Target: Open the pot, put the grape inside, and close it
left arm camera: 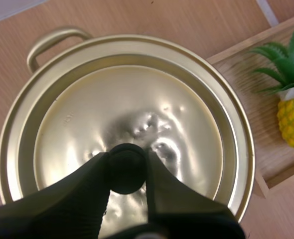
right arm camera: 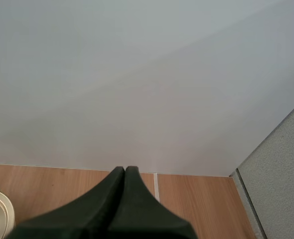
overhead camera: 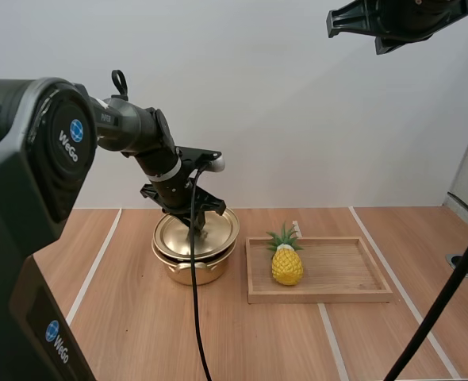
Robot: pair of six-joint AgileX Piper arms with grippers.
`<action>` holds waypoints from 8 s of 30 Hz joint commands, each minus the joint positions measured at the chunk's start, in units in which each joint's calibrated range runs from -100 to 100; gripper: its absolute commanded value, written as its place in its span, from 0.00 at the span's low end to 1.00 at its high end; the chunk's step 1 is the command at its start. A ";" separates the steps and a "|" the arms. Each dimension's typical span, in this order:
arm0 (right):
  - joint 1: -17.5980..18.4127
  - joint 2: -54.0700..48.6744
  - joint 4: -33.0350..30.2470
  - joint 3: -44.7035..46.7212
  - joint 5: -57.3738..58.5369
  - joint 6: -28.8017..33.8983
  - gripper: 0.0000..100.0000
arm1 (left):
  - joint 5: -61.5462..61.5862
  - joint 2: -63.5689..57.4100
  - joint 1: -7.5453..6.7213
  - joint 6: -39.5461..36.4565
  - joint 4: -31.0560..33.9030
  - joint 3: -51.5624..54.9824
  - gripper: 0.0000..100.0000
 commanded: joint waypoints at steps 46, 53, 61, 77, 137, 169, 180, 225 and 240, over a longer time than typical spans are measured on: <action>-0.21 -0.95 0.41 -0.28 -0.18 -0.21 0.00 | -4.57 1.28 -0.15 3.52 4.57 6.02 0.02; -0.21 -0.95 0.41 -0.28 -0.18 -0.21 0.00 | -4.17 1.39 -0.15 2.59 4.45 6.02 0.02; -0.21 -0.95 0.61 -0.28 -0.18 -0.21 0.00 | -2.79 1.39 -0.15 0.53 4.45 6.02 0.35; -0.21 -0.95 0.61 -0.28 -0.18 -0.21 0.00 | 2.46 -1.89 -0.15 0.46 3.77 -0.92 1.00; -0.21 -12.63 8.19 -0.28 -35.89 4.90 0.00 | -34.32 -52.40 0.01 -20.59 21.47 -24.61 0.00; -0.21 -55.00 8.82 24.20 -42.21 3.46 0.00 | -46.23 -93.15 0.01 -24.25 21.90 -2.75 0.00; -0.21 -60.05 11.60 24.43 -36.53 3.46 0.00 | -42.01 -100.75 2.17 -24.50 22.83 4.89 0.00; -0.21 -62.15 2.40 94.12 -60.81 3.46 0.00 | -41.32 -100.75 4.24 -20.91 26.33 55.06 0.00; -0.21 -62.15 2.30 98.15 -60.81 3.46 0.00 | -40.96 -100.75 3.44 -20.73 22.26 65.42 0.00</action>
